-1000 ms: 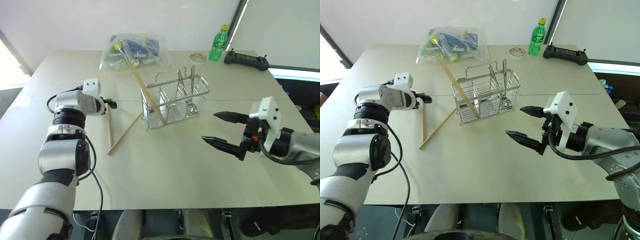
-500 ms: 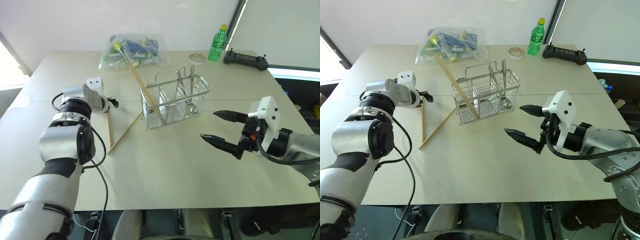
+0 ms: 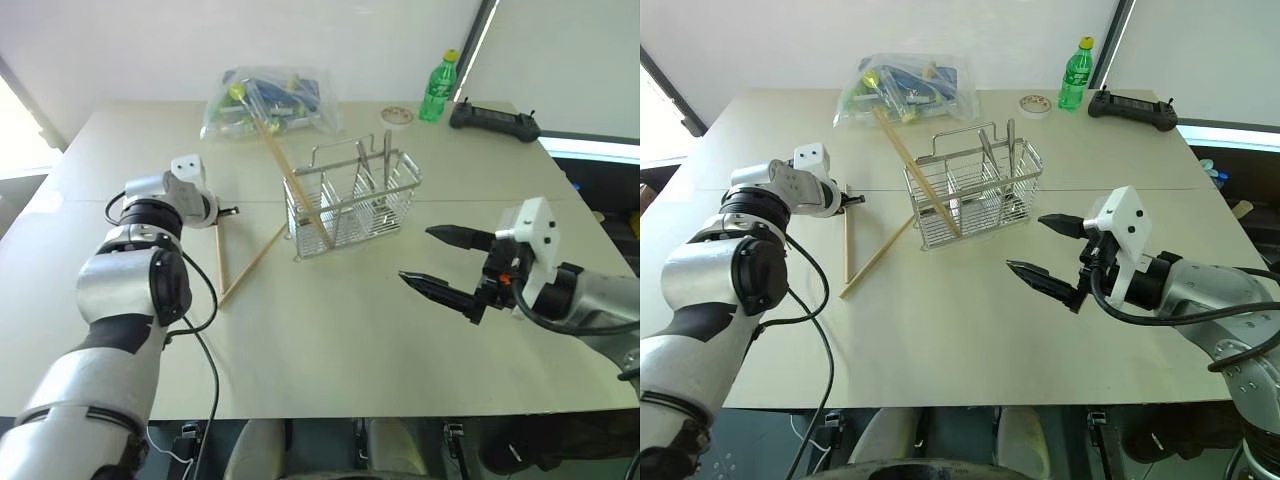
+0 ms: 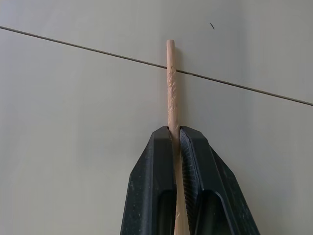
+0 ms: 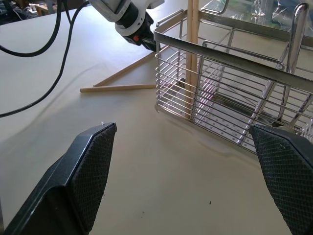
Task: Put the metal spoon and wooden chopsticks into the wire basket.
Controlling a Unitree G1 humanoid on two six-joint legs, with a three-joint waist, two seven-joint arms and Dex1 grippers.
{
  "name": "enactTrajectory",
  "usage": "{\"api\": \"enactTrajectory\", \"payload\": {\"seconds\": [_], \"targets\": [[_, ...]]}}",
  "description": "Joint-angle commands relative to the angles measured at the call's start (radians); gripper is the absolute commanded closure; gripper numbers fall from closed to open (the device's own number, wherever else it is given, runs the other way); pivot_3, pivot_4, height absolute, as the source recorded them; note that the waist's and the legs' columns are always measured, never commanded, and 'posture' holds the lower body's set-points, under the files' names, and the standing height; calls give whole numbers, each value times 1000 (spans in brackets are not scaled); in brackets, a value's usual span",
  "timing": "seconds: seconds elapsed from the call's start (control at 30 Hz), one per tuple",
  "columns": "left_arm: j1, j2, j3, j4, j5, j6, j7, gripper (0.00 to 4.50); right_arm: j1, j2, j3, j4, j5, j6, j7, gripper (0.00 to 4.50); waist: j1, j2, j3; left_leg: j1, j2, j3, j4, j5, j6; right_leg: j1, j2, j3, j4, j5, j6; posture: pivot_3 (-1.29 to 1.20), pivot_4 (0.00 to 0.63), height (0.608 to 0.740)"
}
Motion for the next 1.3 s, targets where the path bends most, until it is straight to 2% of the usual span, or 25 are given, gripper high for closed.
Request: {"api": "enactTrajectory", "payload": {"seconds": [0.03,0.17,0.3,0.53,0.6,0.67,0.77,0.87,1.0,1.13,1.3], "targets": [[-40,0,22,1,-12,11,4,4477,-11,-13,-42,-20,18,-10,-6,0,0,0,0,0,0,0,0,0,0,0,0,0,0,0,0,0,150,690],[-73,25,61,-9,-34,-7,6,4477,-12,-19,-37,-5,11,-14,-5,0,0,-1,0,0,0,0,0,0,0,0,0,0,0,0,0,0,150,690],[-118,67,100,-41,-61,-100,-20,4477,-10,-23,-44,-7,21,-7,-9,0,-1,-4,2,-1,0,0,0,0,0,-1,0,0,0,0,0,0,150,690],[-123,161,71,-89,-24,-254,-76,4477,-2,-26,-77,-12,58,16,-31,0,-3,-3,2,0,1,1,-2,0,0,-1,0,0,0,0,0,0,150,690],[-130,165,76,-139,-41,-347,-134,4477,2,-27,-87,-7,64,21,-36,0,0,-4,2,0,1,1,-2,0,0,-1,0,0,0,0,0,0,150,690],[-135,149,82,-224,-69,-460,-213,4477,1,-30,-92,-2,71,26,-41,0,5,-6,3,-1,1,0,-1,0,-1,-1,0,-1,0,0,0,0,150,690],[-94,88,104,-488,-175,-578,-378,4477,-9,-32,-92,-5,89,38,-61,0,14,-7,4,-2,1,0,0,1,-2,-1,-1,-1,-2,0,0,0,150,690],[-37,32,120,-750,-284,-526,-426,4477,4,-35,-101,-13,98,46,-67,0,22,-6,3,-3,2,1,-1,1,-2,-1,-2,0,-4,1,0,0,150,690],[54,-41,71,-1035,-403,-371,-439,4477,32,-39,-128,-27,112,54,-74,0,23,-2,1,-1,1,2,-2,0,-1,-1,-2,0,-2,1,0,0,150,690],[118,-96,12,-1168,-455,-286,-444,4477,63,-36,-152,-38,118,52,-89,0,25,-3,1,-1,1,0,1,1,-1,1,0,0,-1,0,0,0,150,690],[205,-156,-72,-1245,-447,-273,-463,4477,93,-20,-167,-59,125,43,-119,0,24,-3,1,1,1,1,5,1,-1,4,0,0,-2,-1,-4,0,150,690]]}}
